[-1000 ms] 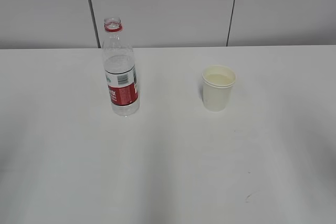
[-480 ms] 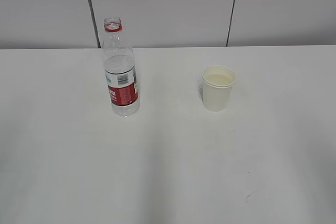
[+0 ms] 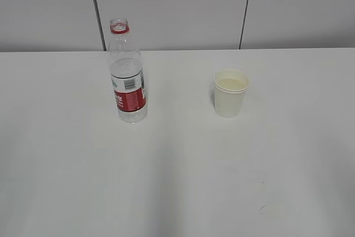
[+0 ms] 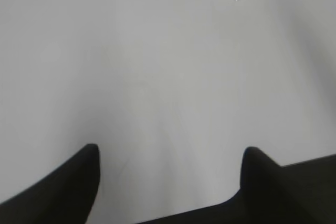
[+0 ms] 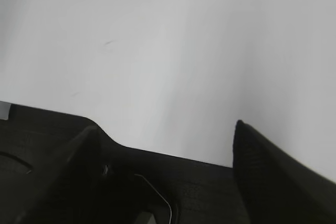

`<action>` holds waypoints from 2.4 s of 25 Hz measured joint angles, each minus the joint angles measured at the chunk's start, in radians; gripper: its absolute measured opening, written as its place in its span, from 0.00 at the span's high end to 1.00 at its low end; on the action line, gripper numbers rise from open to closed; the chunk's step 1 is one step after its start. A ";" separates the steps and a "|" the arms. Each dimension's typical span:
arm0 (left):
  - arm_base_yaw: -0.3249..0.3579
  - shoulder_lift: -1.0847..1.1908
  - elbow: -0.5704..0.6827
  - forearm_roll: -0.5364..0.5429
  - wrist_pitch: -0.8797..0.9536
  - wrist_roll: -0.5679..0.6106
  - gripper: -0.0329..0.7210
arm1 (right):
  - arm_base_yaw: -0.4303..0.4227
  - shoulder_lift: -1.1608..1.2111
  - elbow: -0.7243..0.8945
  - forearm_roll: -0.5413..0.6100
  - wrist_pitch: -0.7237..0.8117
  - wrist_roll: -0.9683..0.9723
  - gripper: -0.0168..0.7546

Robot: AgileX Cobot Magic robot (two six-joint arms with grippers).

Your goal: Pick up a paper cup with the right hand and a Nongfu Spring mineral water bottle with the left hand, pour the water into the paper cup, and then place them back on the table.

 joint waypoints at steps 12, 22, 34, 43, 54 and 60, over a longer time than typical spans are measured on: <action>0.000 -0.115 0.000 -0.001 0.008 0.000 0.28 | 0.000 -0.179 0.000 0.000 0.011 0.000 0.23; 0.000 -0.203 0.000 -0.003 0.012 0.000 0.28 | 0.000 -0.318 0.000 0.002 0.016 0.000 0.23; 0.000 -0.203 0.000 -0.003 0.012 0.000 0.28 | 0.000 -0.391 0.000 0.002 0.018 0.000 0.24; 0.000 -0.203 0.000 -0.003 0.012 0.000 0.28 | 0.000 -0.391 0.000 0.002 0.019 0.000 0.24; 0.000 -0.203 0.000 -0.003 0.012 -0.037 0.28 | 0.000 -0.391 0.000 0.002 0.019 0.000 0.24; 0.000 -0.203 0.000 -0.003 0.012 -0.037 0.28 | 0.000 -0.391 0.000 0.002 0.019 0.000 0.24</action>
